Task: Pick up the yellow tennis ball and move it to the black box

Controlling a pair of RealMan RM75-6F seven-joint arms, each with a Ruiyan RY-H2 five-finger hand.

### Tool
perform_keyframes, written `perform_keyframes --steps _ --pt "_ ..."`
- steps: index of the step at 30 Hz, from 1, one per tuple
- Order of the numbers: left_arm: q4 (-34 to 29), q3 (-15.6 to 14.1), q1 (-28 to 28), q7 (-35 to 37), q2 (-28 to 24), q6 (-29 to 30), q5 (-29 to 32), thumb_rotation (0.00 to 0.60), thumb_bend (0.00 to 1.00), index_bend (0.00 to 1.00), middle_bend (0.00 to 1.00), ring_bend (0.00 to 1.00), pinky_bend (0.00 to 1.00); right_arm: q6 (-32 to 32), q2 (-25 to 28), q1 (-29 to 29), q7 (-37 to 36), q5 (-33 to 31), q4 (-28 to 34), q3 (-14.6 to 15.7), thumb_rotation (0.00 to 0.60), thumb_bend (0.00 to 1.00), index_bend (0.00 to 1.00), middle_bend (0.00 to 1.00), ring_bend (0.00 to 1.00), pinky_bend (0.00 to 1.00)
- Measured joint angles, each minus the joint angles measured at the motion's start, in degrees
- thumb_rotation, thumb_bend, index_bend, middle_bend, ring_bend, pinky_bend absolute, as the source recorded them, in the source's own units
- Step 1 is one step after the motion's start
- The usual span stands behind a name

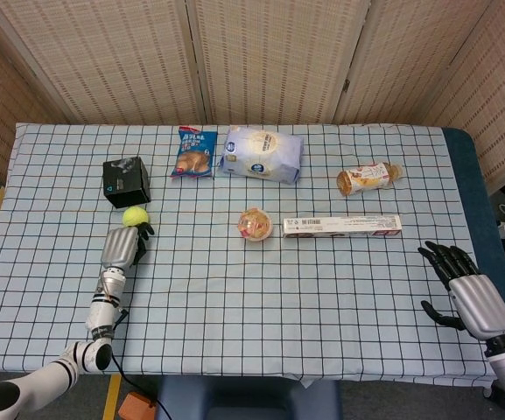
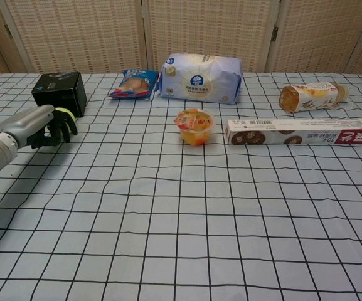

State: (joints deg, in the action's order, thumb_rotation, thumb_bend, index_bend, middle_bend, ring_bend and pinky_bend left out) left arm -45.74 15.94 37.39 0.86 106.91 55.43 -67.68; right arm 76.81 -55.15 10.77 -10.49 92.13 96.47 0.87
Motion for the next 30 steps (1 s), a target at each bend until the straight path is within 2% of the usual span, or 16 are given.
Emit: perform_keyframes --steps 7,14,30 --pt "1.25 -0.04 0.60 0.07 0.32 -0.23 -0.26 0.600 1.00 0.40 0.44 0.46 0.73 -0.14 -0.03 0.05 0.02 -0.15 -0.03 -0.03 0.600 0.26 0.04 0.00 0.00 0.00" --pt "2.16 -0.31 1.71 -1.79 0.04 -2.81 0.15 0.600 1.00 0.34 0.39 0.39 0.65 -0.31 -0.07 0.10 0.15 -0.20 -0.01 0.00 0.600 0.26 0.04 0.00 0.00 0.00" --pt "3.59 -0.66 3.08 -1.70 0.22 -2.48 -0.88 0.600 0.99 0.30 0.37 0.39 0.65 -0.88 -0.16 0.28 0.40 -0.63 -0.06 -0.04 0.600 0.26 0.04 0.00 0.00 0.00"
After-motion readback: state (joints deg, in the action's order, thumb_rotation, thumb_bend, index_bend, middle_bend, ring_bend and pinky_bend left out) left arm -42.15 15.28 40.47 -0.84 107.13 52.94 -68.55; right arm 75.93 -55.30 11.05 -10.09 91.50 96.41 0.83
